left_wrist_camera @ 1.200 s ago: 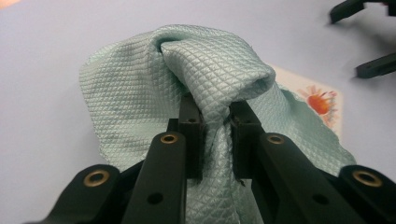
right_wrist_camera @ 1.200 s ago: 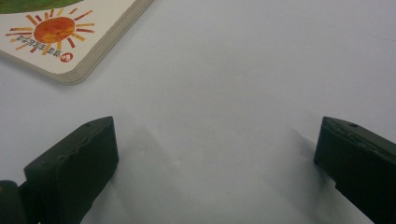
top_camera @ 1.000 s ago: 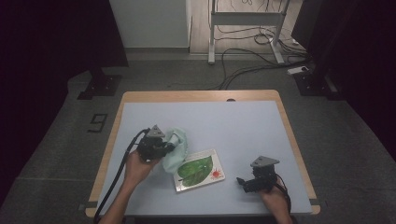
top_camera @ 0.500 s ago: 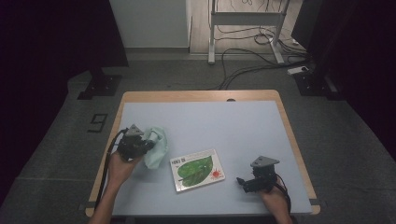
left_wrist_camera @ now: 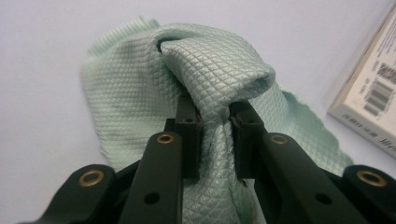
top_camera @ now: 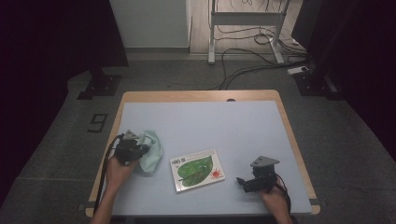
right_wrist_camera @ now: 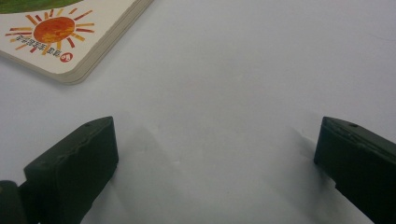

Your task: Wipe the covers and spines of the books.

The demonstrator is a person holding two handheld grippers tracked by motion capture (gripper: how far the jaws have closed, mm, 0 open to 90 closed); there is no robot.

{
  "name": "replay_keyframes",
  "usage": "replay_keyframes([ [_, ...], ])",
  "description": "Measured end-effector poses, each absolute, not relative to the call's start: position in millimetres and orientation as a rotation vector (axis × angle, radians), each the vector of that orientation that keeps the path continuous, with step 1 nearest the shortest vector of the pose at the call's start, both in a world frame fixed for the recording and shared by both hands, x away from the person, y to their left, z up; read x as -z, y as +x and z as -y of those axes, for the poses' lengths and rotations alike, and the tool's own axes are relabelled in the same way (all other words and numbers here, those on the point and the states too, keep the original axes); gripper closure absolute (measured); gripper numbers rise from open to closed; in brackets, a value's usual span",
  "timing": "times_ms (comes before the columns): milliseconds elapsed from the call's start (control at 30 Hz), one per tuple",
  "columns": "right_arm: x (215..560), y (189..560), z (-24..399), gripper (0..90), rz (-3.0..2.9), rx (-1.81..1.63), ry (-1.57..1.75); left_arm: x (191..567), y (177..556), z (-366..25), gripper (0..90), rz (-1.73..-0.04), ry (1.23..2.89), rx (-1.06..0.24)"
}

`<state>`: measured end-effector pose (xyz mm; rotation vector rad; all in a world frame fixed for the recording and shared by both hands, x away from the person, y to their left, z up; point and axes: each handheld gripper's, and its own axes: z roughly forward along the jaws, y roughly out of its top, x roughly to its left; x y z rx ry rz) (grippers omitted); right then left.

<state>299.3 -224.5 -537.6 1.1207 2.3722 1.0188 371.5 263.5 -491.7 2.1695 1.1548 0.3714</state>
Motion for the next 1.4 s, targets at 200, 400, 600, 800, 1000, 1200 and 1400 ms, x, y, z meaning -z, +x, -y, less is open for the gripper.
replay_keyframes([
  [200,537.5,299.3,224.5,0.0,-2.372,-1.019,1.121,504.1,372.8,-262.2,74.0,-1.176,2.182,-0.357],
  [400,537.5,299.3,224.5,0.0,-2.372,-1.019,1.121,506.7,374.0,-261.7,66.8,-1.176,2.176,-0.352],
  [600,537.6,299.3,224.5,0.0,-2.372,-1.019,1.121,495.4,368.0,-265.6,41.0,-1.161,2.181,-0.361],
  [800,537.6,299.3,224.5,0.0,-2.372,-1.019,1.121,477.8,354.4,-266.3,24.1,-1.123,2.123,-0.383],
  [1000,537.5,299.3,224.6,0.0,-2.372,-1.019,1.121,470.4,339.0,-254.1,17.4,-1.039,2.138,-0.301],
  [1200,537.4,299.4,224.6,0.0,-2.374,-1.018,1.121,475.5,329.0,-227.7,13.7,-0.937,2.202,-0.267],
  [1400,536.9,298.4,224.2,1.1,-2.372,-1.020,1.107,485.0,328.3,-202.8,9.6,-0.869,2.228,-0.230],
])
